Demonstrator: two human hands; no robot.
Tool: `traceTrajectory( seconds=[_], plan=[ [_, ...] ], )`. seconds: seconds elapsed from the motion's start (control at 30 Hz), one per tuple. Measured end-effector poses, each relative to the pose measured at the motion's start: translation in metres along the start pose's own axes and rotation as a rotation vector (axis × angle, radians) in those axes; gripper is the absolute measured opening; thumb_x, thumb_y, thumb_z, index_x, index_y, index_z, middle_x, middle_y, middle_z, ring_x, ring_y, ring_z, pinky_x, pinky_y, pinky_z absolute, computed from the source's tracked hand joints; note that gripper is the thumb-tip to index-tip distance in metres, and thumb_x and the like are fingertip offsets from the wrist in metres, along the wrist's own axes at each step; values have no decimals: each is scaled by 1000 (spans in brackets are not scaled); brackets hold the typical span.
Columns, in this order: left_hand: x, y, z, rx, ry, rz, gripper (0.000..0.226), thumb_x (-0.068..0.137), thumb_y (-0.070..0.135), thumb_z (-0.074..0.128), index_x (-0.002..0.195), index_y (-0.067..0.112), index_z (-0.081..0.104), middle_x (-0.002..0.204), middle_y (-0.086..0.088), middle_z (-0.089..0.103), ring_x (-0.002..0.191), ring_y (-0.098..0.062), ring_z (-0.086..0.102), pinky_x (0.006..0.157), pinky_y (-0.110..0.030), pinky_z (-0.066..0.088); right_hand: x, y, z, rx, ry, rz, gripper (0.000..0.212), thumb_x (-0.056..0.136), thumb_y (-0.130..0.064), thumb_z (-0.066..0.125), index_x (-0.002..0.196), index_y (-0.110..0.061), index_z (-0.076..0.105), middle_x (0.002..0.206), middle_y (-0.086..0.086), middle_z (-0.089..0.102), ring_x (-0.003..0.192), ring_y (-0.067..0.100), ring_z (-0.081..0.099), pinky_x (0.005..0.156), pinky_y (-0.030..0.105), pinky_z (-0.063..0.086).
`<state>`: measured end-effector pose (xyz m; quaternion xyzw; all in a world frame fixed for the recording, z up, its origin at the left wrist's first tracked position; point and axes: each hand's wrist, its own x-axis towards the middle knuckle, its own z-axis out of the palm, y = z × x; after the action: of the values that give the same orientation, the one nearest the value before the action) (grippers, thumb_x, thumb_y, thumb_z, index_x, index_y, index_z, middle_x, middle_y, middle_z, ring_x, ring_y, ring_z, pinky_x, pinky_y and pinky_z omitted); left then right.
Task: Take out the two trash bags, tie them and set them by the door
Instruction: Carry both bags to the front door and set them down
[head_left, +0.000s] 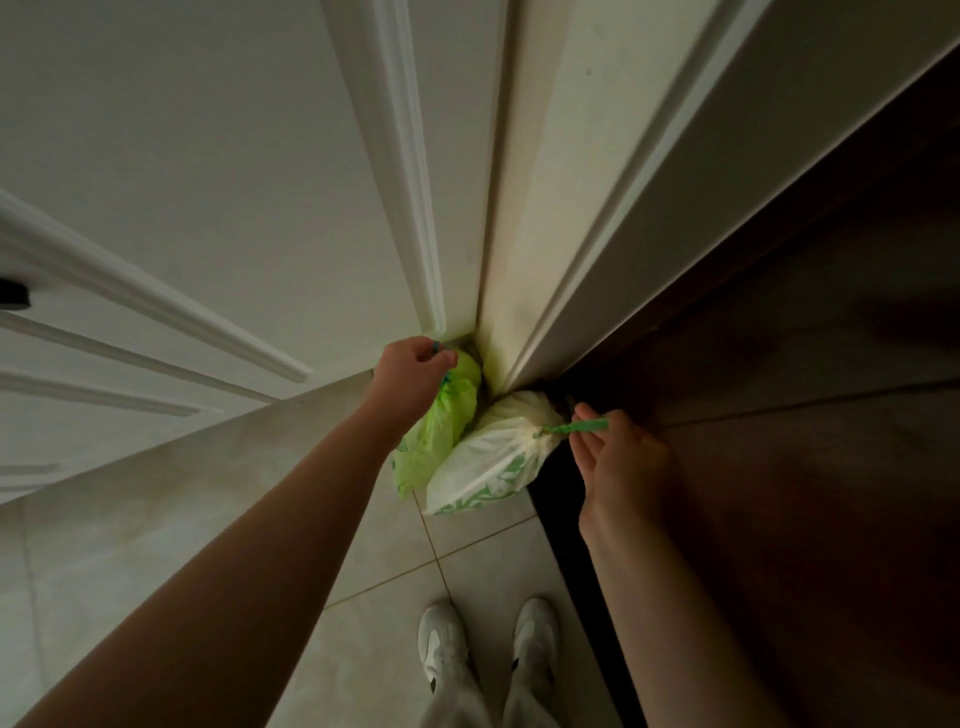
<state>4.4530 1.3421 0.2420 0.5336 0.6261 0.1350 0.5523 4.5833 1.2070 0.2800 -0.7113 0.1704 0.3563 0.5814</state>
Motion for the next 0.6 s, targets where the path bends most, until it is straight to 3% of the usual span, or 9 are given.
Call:
traceTrajectory(
  seconds=[0.13, 0.3, 0.6],
  plan=[
    [1, 0, -1, 11, 6, 5, 16, 84, 17, 65, 89, 4, 73, 81, -16, 66, 72, -20, 58, 77, -41, 53, -8, 2, -3, 52, -9, -12, 21, 96, -10, 43, 88, 2, 59, 92, 9, 71, 85, 13, 68, 63, 18, 52],
    [3, -4, -4, 13, 5, 9, 17, 84, 19, 66, 90, 5, 73, 91, -23, 71, 78, -21, 62, 86, -46, 54, -7, 0, -3, 52, 35, -88, 25, 96, -13, 46, 74, -8, 58, 91, 7, 72, 84, 13, 69, 65, 19, 51],
    [4, -1, -2, -5, -2, 7, 10, 84, 17, 64, 82, 12, 73, 89, -26, 70, 73, -23, 59, 72, -39, 52, 11, -23, 8, 158, 59, -157, 26, 94, -8, 46, 70, -7, 58, 81, 3, 71, 79, 9, 69, 66, 19, 54]
  ],
)
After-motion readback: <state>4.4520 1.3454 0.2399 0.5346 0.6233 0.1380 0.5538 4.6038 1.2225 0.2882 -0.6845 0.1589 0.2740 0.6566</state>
